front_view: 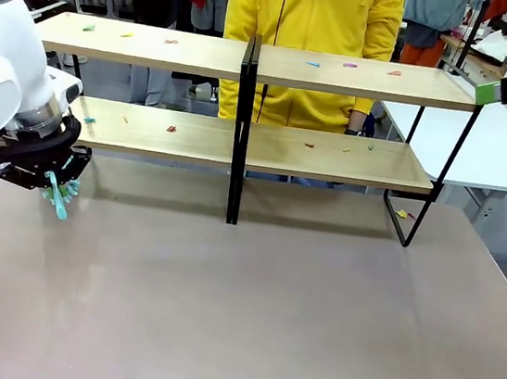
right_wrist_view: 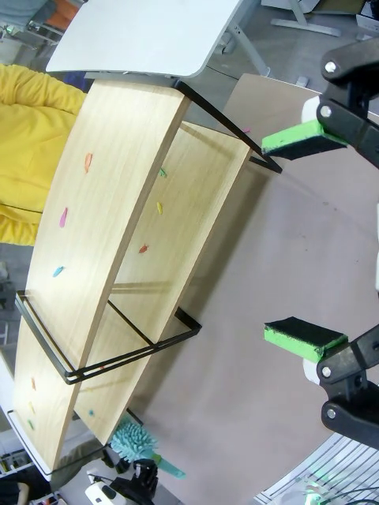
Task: Clean the shelves.
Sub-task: Clean a randomly selected level of the Shelf with the Duster, then clean another randomly selected level of the Shelf with the Duster.
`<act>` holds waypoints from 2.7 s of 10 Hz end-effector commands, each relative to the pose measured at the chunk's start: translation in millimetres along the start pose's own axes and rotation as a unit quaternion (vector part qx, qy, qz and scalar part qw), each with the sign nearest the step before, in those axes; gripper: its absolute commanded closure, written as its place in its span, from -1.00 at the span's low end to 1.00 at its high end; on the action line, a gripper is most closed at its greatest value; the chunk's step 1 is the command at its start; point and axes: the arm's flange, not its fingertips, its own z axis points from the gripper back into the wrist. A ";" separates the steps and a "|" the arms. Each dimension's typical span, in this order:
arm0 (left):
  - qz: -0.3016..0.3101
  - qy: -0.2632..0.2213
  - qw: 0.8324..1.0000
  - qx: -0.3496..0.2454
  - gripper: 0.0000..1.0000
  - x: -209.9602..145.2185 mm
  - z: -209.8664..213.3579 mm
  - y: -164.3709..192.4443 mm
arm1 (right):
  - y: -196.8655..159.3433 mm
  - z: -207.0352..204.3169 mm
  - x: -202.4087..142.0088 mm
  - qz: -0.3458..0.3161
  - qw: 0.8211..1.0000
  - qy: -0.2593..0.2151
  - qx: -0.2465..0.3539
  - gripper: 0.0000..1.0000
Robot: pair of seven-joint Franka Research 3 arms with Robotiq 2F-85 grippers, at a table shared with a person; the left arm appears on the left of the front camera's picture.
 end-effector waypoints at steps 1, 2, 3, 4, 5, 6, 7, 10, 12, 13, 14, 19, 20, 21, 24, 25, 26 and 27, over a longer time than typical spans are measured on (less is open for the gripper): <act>-0.019 -0.018 1.000 -0.012 0.75 -4.3 -3.1 3.8 | -0.2 -0.1 -0.2 -0.001 1.000 0.002 0.000 -1.00; -0.056 0.007 0.998 -0.032 0.75 -7.0 -0.8 6.3 | -0.2 -0.1 -0.2 -0.001 1.000 0.002 0.000 -1.00; -0.136 0.071 0.985 -0.079 0.75 -9.7 5.1 11.3 | -0.2 -0.1 -0.2 -0.001 1.000 0.002 0.000 -1.00; -0.212 0.121 0.963 -0.111 0.75 -11.0 15.4 21.7 | -0.2 -0.1 -0.2 -0.001 1.000 0.002 0.000 -1.00; -0.277 0.165 0.937 -0.131 0.75 -11.6 27.3 35.3 | -0.2 -0.1 -0.2 -0.001 1.000 0.002 0.000 -1.00; -0.337 0.211 0.909 -0.128 0.75 -12.4 35.6 48.9 | -0.2 -0.1 -0.2 -0.001 1.000 0.002 0.000 -1.00; -0.421 0.248 0.858 -0.157 0.75 -13.0 48.7 67.3 | -0.2 -0.1 -0.2 -0.001 1.000 0.002 0.000 -1.00; -0.653 0.301 0.629 -0.296 0.75 2.3 104.3 162.6 | -0.2 -0.1 -0.2 -0.001 1.000 0.002 0.000 -1.00; -0.642 0.185 0.578 -0.469 0.75 36.8 139.2 244.1 | -0.2 -0.1 -0.2 -0.001 1.000 0.002 0.000 -1.00; -0.580 0.092 0.586 -0.558 0.75 59.4 153.2 291.0 | -0.2 -0.1 -0.2 -0.001 1.000 0.002 0.000 -1.00; -0.517 0.002 0.606 -0.604 0.75 72.7 161.7 328.3 | -0.2 -0.1 -0.2 -0.001 1.000 0.002 0.000 -1.00; -0.270 -0.204 0.637 -0.693 0.75 127.2 213.2 450.8 | -0.2 -0.1 -0.2 -0.001 1.000 0.002 0.000 -1.00; -0.252 -0.171 0.667 -0.680 0.75 137.7 222.4 456.2 | -0.2 -0.1 -0.2 -0.001 1.000 0.002 0.000 -1.00; -0.322 -0.156 0.668 -0.653 0.75 109.7 198.6 447.9 | -0.2 -0.1 -0.2 -0.001 1.000 0.002 0.000 -1.00; -0.322 -0.156 0.668 -0.653 0.75 109.7 198.6 447.9 | -0.2 -0.1 -0.2 -0.001 1.000 0.002 0.000 -1.00; -0.322 -0.156 0.668 -0.653 0.75 109.7 198.6 447.9 | -0.2 -0.1 -0.2 -0.001 1.000 0.002 0.000 -1.00; -0.322 -0.156 0.668 -0.653 0.75 109.7 198.6 447.9 | -0.2 -0.1 -0.2 -0.001 1.000 0.002 0.000 -1.00; -0.322 -0.156 0.668 -0.653 0.75 109.7 198.6 447.9 | -0.2 -0.1 -0.2 -0.001 1.000 0.002 0.000 -1.00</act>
